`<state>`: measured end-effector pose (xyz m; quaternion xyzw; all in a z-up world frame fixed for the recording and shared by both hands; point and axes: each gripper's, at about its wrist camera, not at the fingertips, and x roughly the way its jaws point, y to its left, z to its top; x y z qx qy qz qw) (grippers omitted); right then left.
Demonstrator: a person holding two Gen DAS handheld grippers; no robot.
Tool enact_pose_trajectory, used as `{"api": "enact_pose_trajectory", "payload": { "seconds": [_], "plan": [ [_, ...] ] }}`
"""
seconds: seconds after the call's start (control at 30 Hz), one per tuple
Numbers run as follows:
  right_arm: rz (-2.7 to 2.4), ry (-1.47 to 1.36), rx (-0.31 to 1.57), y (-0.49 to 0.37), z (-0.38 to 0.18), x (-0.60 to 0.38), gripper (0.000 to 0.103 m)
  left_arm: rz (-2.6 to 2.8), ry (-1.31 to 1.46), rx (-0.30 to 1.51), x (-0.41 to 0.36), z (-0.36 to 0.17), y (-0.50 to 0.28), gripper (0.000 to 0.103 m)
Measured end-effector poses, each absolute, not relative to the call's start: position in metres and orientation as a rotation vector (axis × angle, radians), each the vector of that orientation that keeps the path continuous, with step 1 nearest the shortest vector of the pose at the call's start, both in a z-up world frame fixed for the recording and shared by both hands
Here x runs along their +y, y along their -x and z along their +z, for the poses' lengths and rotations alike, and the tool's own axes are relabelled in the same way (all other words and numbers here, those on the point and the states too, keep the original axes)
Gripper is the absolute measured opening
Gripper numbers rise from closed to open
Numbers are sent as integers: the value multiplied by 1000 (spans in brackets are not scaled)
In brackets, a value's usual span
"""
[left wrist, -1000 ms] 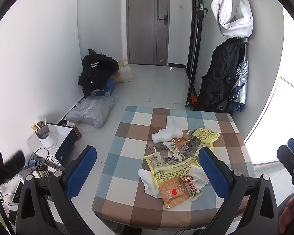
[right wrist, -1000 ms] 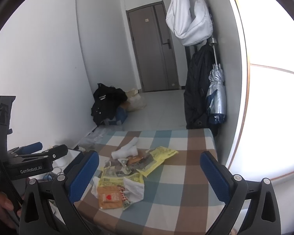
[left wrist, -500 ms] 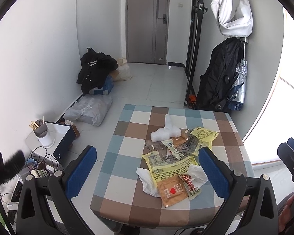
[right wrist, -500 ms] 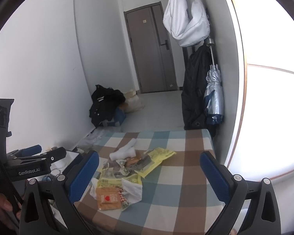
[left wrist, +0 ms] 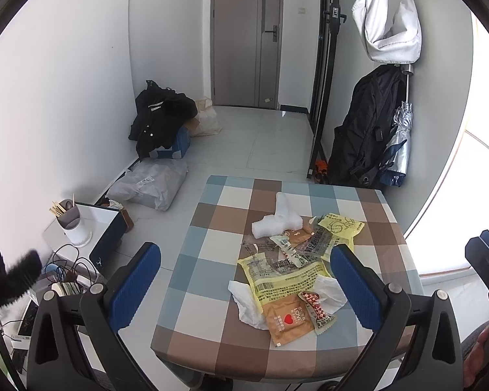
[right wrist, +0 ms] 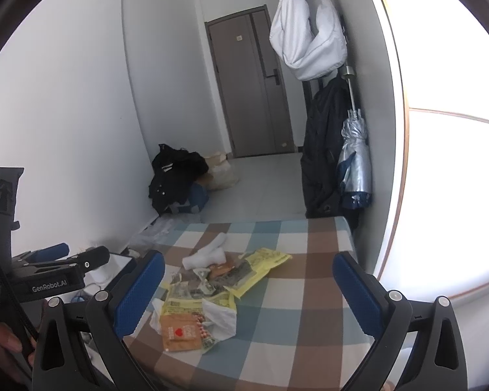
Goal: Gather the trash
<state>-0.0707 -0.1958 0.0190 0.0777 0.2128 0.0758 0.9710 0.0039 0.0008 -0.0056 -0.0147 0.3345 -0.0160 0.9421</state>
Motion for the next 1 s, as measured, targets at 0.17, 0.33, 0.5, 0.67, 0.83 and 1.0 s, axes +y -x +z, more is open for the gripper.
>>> {"api": "enact_pose_trajectory", "payload": {
  "seconds": [0.17,0.33,0.5,0.67,0.83,1.0],
  "plan": [
    [156,-159,431,71,19,-196,103,-38,35,689,0,-7,-5,102],
    [165,-167,439,70,19,-195,103,-48,32,695,-1,-8,-5,102],
    [231,-216,432,69,21,-198,103,-50,41,712,0,-9,-5,102],
    [234,-214,461,61,15,-196,103,-59,70,746,4,-13,-12,102],
    [226,-208,532,43,3,-194,103,-72,123,809,13,-23,-22,102],
    [260,-239,691,10,-23,-186,103,-80,218,901,24,-36,-37,102]
  ]
}}
